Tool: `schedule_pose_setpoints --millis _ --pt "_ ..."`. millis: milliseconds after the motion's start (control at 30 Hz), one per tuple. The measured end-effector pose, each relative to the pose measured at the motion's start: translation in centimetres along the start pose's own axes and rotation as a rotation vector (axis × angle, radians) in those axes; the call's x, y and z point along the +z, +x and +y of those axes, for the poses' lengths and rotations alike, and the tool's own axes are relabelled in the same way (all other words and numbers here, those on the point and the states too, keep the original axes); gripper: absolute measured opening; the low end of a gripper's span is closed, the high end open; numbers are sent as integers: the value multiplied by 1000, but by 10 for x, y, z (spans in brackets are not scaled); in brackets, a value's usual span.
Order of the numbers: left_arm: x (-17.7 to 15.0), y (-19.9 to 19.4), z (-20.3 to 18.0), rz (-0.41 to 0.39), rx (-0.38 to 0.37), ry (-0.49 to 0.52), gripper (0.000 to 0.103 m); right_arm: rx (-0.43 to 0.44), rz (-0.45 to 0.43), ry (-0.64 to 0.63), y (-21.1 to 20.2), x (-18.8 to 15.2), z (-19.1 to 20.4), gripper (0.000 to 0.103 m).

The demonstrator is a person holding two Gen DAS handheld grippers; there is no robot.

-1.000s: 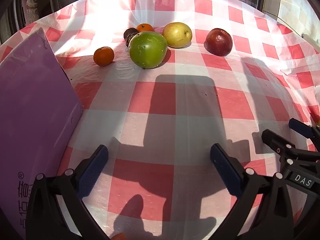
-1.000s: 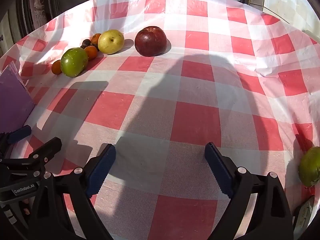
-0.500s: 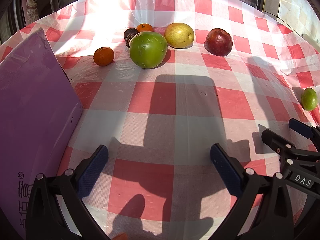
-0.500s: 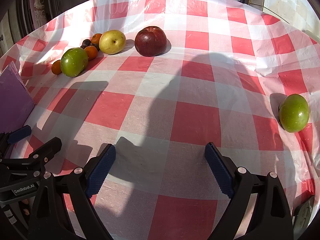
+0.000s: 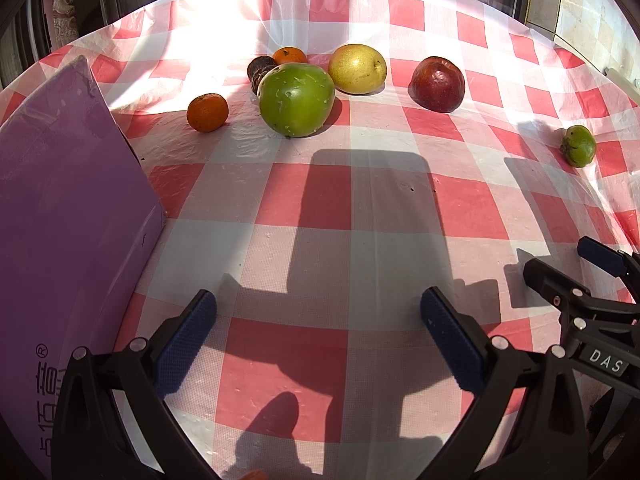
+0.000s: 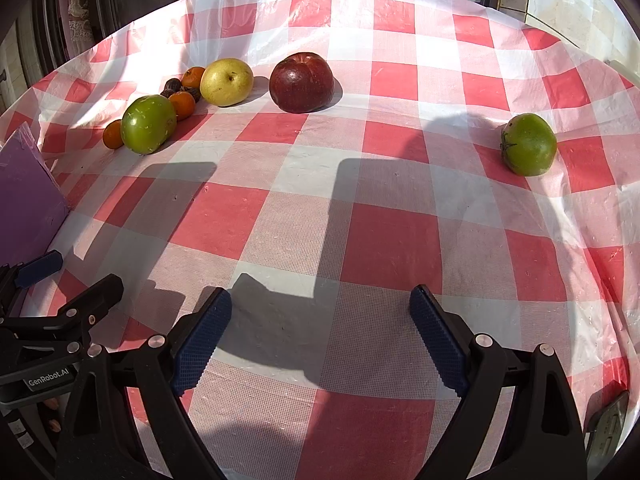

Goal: Organize fruits
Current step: 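Move the right gripper to the green tomato and close on it, then grasp the large green fruit with the left gripper while the right gripper holds the tomato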

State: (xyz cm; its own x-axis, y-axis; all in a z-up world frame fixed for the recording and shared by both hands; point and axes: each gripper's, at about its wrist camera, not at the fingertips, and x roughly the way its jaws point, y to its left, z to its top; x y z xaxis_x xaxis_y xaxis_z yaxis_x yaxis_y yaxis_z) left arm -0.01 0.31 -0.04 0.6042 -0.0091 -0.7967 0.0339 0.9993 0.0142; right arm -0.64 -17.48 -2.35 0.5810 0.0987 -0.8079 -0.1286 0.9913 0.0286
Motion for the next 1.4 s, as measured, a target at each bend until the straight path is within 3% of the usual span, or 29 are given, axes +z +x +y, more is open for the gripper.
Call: schedule_pose_setpoints --millis 567,633,733,867,1000,1200,1400 --pt "0 0 0 0 0 0 102 -25 6 15 -2 0 -2 87" --pt "0 0 0 0 0 0 102 -80 -6 73 -4 0 -16 87" --pt "0 0 0 0 0 0 102 -105 -64 285 -15 -5 -56 87" --pt "0 0 0 0 0 0 102 -227 -137 505 -22 -11 -107 87" --pt "0 0 0 0 0 0 102 -416 -128 489 -17 13 -141 87" --pt "0 0 0 0 0 0 102 -453 -24 542 15 41 -182 87" --pt "0 0 0 0 0 0 102 -417 -15 513 19 43 -192 69"
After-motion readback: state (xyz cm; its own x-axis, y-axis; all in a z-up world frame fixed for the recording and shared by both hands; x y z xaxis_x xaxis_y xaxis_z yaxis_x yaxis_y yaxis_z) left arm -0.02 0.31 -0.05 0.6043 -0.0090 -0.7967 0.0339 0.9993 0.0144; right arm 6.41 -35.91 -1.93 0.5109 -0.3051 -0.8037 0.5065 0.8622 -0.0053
